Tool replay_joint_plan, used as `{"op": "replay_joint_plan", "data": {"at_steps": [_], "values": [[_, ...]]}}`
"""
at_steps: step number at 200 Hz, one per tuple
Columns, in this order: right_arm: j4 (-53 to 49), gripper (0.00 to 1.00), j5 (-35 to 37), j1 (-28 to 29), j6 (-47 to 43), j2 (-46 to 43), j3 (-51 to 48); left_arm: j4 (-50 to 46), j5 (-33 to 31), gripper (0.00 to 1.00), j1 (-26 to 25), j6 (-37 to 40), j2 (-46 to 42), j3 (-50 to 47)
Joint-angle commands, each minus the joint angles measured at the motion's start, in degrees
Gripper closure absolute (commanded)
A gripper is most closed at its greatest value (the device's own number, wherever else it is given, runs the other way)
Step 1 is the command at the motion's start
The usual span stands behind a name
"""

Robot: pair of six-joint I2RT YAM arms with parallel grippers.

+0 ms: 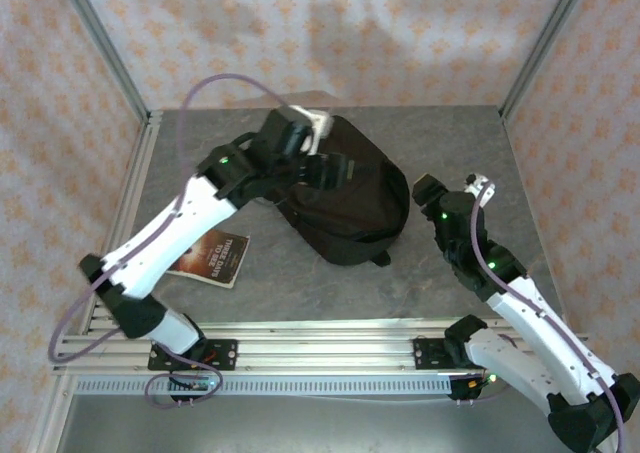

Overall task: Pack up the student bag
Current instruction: Close the student bag at the center of the table, then move the book to the bottom-center of the table.

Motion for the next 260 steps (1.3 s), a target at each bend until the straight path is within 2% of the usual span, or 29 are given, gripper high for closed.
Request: {"op": "replay_joint_plan", "data": {"at_steps": [1, 19, 41, 68, 90, 151, 178, 194, 213, 260], "values": [[0.6, 0.25, -4.2, 1.9, -1.1, 2.6, -0.2, -0.8, -13.7, 0.20, 8.8, -17.2, -3.1, -13.3], [1.8, 0.25, -5.5, 5.0, -1.9, 5.6, -0.3, -0.6, -16.6, 0.19, 15.1, -27.6, -6.9, -25.5], [2.6, 0.26, -8.4, 8.0, -3.6, 10.2, 0.7, 2.7, -17.1, 0.19, 20.6, -34.6, -8.9, -37.0], [4.3, 0.26, -10.6, 12.5, -5.5, 15.3, 1.8, 5.3, -22.2, 0.19, 22.3, -38.3, -7.3, -43.6], [5.5, 0.26, -10.5, 16.3, -7.6, 19.3, 3.1, 10.3, -22.5, 0.19, 22.3, -38.6, -4.6, -47.7], [7.5, 0.26, -14.4, 19.5, -7.5, 26.8, 4.8, 23.6, -13.8, 0.23, 22.4, -35.3, 2.2, -56.3], [7.5, 0.26, -14.6, 19.6, -7.3, 27.7, 4.8, 28.8, -6.3, 0.25, 22.3, -34.1, 3.5, -59.4], [7.4, 0.25, -15.1, 19.6, -7.2, 28.7, 5.1, 30.0, -2.3, 0.27, 21.2, -32.9, 4.5, -60.0], [7.5, 0.25, -16.5, 19.6, -7.1, 30.4, 5.9, 29.9, 0.7, 0.29, 17.3, -30.8, 4.7, -60.1], [5.6, 0.26, -18.2, 19.6, -7.7, 33.7, 9.0, 23.8, -0.2, 0.32, 2.9, -25.3, 3.1, -56.2]]}}
